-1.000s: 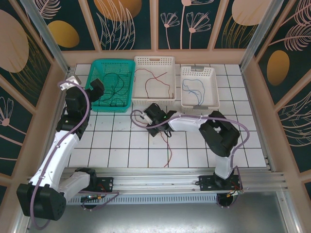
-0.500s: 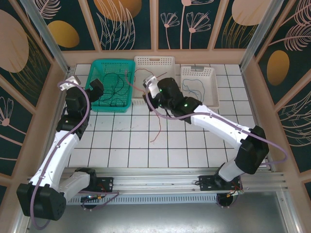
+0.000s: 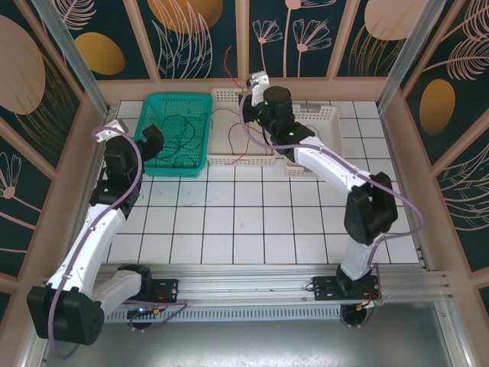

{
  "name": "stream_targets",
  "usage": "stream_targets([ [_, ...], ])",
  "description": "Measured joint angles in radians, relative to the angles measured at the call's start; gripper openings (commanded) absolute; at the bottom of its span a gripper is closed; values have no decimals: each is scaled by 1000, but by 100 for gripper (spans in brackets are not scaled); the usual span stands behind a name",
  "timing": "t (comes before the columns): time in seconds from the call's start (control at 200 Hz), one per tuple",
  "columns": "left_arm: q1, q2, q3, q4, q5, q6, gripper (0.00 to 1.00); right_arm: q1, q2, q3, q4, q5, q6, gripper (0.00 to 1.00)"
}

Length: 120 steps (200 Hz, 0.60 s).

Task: Untangle the cables

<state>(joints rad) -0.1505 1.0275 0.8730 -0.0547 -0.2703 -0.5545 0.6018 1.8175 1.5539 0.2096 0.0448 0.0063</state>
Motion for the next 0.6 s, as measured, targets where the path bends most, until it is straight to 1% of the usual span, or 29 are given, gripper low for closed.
stream_targets([
  [0.19, 0, 0, 0, 3, 0, 0, 98, -34, 188, 95, 100, 90, -1, 0],
  [0.33, 0, 6, 0, 5, 0, 1, 99, -47, 309, 174, 125, 141, -3, 0],
  [0.495, 0, 14, 0, 6, 0, 3, 99, -49, 371, 187, 149, 165, 0, 0],
  [0.6, 0, 15, 0, 6, 0, 4, 99, -49, 375, 144, 172, 166, 2, 0],
])
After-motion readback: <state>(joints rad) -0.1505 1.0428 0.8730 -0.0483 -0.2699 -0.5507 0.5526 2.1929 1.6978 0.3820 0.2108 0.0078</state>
